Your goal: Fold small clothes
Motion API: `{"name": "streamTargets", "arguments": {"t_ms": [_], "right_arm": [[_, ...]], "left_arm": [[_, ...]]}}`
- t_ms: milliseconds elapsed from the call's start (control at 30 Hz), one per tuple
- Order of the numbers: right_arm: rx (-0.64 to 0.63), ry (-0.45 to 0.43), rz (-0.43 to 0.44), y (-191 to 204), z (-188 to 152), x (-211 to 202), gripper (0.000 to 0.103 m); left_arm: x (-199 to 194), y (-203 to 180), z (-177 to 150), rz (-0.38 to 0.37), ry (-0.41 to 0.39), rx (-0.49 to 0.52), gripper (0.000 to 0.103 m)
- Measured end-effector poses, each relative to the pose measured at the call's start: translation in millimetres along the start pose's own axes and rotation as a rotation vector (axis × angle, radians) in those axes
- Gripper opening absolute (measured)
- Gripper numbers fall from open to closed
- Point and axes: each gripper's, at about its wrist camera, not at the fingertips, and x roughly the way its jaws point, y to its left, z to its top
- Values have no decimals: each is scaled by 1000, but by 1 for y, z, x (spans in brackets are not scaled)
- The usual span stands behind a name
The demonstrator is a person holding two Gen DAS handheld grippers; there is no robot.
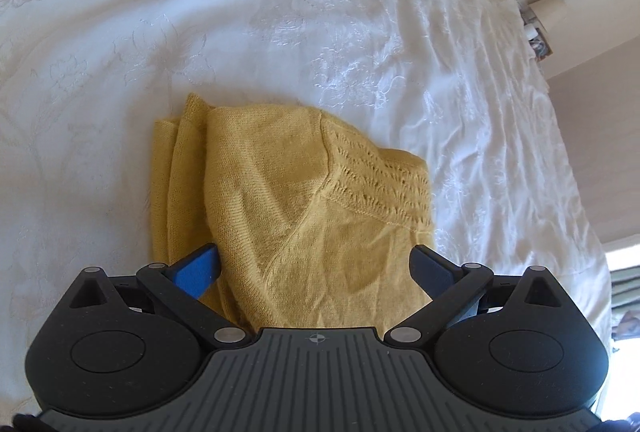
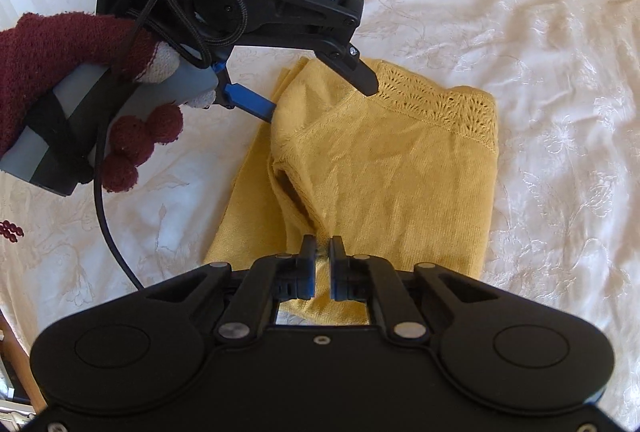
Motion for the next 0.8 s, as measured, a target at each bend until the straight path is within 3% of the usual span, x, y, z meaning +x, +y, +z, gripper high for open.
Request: {"name": "streamTargets", "arguments": {"t_ms": [67,133,233,300,400,533,700,800], "right_arm": [[3,-2,5,0,-1,0,11],[6,-4,10,-1,-2,-1,11],[9,-6,17,-3,-3,-4,11],[11,-12,25,-3,-4,-6,11],[10,-24,46,-2,-4,-12,11],[-7,-34,100,6,-3,-18,11],[-51,22,166,23,-6,8,12],[-40,70,213,25,-8,25,24]], "left_arm": [[8,5,3,20,8,-22,100],[15,15,7,49,15,-84,87],[18,26,10,55,-13,-137,52],[15,28,10,73,-49,-136,11],[2,23,8,87,-74,-91,10],[-21,12,3,148,-116,71,10],[-10,36,4,145,-67,29,13],[-3,42,6,154,-58,39,22]]}}
